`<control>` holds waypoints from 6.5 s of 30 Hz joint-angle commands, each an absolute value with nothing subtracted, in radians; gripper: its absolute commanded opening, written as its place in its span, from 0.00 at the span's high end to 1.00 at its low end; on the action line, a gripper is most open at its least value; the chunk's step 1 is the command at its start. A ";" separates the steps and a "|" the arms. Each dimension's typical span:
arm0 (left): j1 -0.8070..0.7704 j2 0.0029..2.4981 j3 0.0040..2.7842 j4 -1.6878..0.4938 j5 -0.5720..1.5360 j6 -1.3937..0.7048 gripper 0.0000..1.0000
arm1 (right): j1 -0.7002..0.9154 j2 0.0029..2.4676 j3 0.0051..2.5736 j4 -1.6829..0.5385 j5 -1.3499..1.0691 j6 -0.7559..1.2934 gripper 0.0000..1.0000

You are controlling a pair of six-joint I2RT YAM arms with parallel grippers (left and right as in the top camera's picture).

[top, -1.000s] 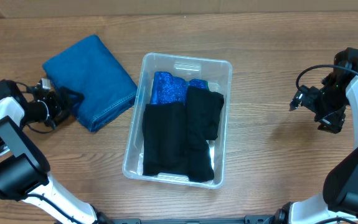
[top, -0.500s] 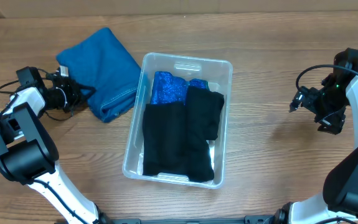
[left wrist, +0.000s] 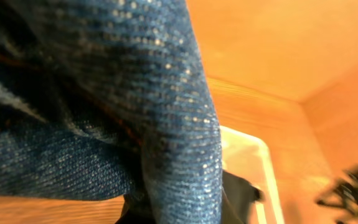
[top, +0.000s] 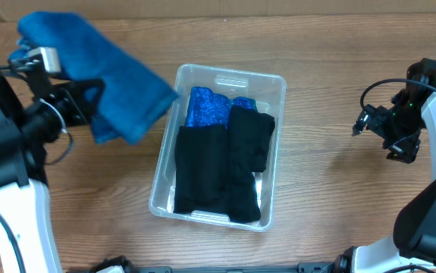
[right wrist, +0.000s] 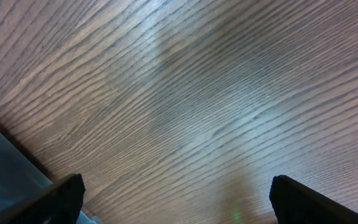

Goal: Pack container

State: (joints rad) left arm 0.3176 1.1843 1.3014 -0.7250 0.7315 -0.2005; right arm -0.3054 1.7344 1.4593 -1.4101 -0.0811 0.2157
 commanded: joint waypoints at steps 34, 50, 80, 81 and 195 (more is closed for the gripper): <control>-0.289 1.536 1.332 -1.045 0.078 0.080 0.01 | -0.302 1.700 1.486 -1.420 -0.091 0.213 0.00; -0.452 1.529 1.577 -0.998 0.191 0.045 0.96 | -0.302 1.700 1.486 -1.416 -0.091 0.213 0.00; -0.586 1.535 1.602 -1.369 0.132 -0.216 0.96 | -0.302 1.700 1.486 -1.417 -0.091 0.213 0.00; -0.614 1.537 1.538 -1.330 0.132 -0.240 0.96 | -0.302 1.700 1.486 -1.417 -0.091 0.213 0.00; 0.000 0.229 0.973 -1.264 0.004 -0.266 0.00 | 0.055 0.513 0.910 -1.197 0.010 0.175 0.00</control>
